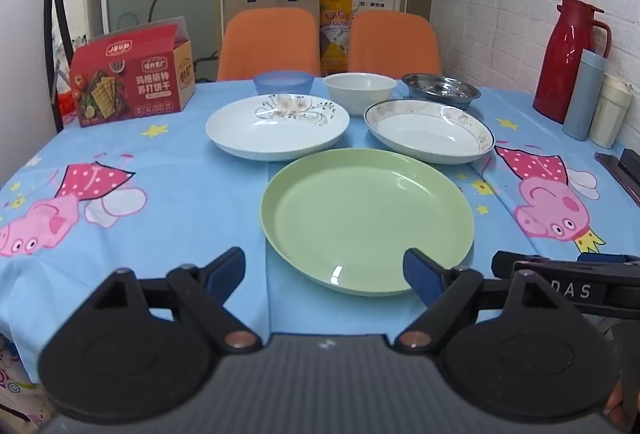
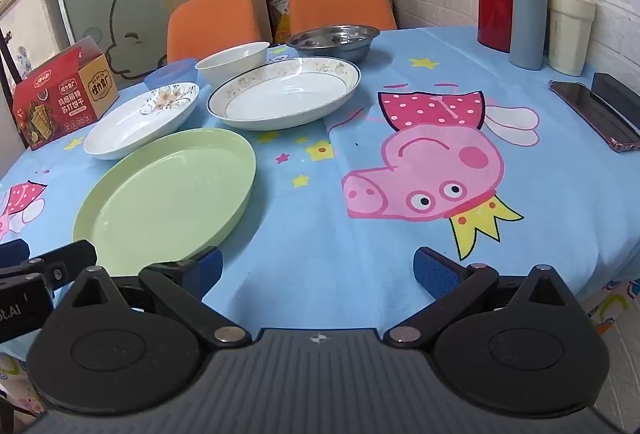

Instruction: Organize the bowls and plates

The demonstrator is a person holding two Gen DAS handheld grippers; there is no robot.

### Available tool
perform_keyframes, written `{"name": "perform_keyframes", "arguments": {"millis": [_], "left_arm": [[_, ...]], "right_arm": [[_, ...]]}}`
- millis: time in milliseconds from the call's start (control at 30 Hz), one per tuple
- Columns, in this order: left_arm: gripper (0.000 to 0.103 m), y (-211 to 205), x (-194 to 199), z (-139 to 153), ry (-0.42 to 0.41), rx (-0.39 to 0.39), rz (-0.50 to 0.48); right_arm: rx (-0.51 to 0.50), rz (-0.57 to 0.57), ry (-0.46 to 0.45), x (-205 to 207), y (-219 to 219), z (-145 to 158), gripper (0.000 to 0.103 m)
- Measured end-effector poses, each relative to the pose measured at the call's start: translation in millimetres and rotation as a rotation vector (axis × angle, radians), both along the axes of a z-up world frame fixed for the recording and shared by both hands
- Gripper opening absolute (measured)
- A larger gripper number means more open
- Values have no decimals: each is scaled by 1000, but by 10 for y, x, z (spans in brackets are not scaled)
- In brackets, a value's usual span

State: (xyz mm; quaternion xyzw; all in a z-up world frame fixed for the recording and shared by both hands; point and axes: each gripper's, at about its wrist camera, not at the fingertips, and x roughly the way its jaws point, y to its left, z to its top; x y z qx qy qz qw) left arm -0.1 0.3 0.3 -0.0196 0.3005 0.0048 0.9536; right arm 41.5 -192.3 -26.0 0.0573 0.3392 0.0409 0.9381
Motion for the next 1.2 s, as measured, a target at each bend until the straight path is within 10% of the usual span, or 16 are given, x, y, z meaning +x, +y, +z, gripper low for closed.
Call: {"name": "perform_keyframes", "arguments": {"millis": [1200], "left_arm": [[85, 45, 17, -21, -8, -32, 1]], "right_arm": [[14, 25, 6, -12, 115, -24, 103]]}}
